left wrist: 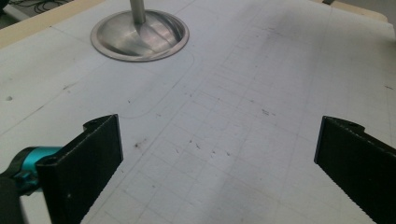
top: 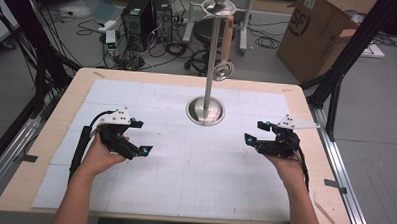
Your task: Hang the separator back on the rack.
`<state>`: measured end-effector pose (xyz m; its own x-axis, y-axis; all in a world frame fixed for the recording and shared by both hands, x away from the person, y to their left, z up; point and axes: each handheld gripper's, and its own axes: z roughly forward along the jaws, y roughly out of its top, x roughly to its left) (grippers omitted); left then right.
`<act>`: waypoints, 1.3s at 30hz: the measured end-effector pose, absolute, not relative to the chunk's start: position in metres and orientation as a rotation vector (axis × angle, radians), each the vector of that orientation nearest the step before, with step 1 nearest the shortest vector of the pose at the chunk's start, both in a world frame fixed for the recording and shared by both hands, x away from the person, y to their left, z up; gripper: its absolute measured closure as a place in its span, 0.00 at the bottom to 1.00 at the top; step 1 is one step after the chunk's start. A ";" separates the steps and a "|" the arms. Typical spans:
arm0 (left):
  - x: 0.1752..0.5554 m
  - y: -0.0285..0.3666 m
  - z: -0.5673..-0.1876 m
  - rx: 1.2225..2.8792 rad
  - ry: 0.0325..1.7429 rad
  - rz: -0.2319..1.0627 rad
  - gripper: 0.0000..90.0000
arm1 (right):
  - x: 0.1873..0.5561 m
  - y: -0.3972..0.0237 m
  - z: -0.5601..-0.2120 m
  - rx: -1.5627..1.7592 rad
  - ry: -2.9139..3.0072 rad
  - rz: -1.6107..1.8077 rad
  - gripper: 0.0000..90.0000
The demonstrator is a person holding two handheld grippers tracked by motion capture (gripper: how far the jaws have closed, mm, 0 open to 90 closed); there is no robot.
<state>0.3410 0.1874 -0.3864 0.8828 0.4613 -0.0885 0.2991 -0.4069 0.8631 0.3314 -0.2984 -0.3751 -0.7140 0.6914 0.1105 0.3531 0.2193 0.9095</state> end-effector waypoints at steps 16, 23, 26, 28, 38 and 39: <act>0.341 0.191 -0.386 2.008 0.563 0.197 0.02 | 0.325 -0.297 -0.408 1.017 2.239 1.463 0.18; 0.343 0.187 -0.389 2.033 0.564 0.202 0.02 | 0.326 -0.291 -0.413 1.003 2.285 1.416 0.17; 0.343 0.186 -0.390 2.039 0.567 0.196 0.02 | 0.325 -0.289 -0.413 0.996 2.288 1.415 0.17; 0.342 0.186 -0.391 2.041 0.567 0.191 0.02 | 0.325 -0.289 -0.413 1.002 2.290 1.408 0.17; 0.342 0.186 -0.390 2.045 0.564 0.197 0.02 | 0.326 -0.294 -0.414 1.028 2.274 1.416 0.17; 0.342 0.186 -0.390 2.045 0.565 0.197 0.02 | 0.326 -0.295 -0.414 1.030 2.271 1.416 0.17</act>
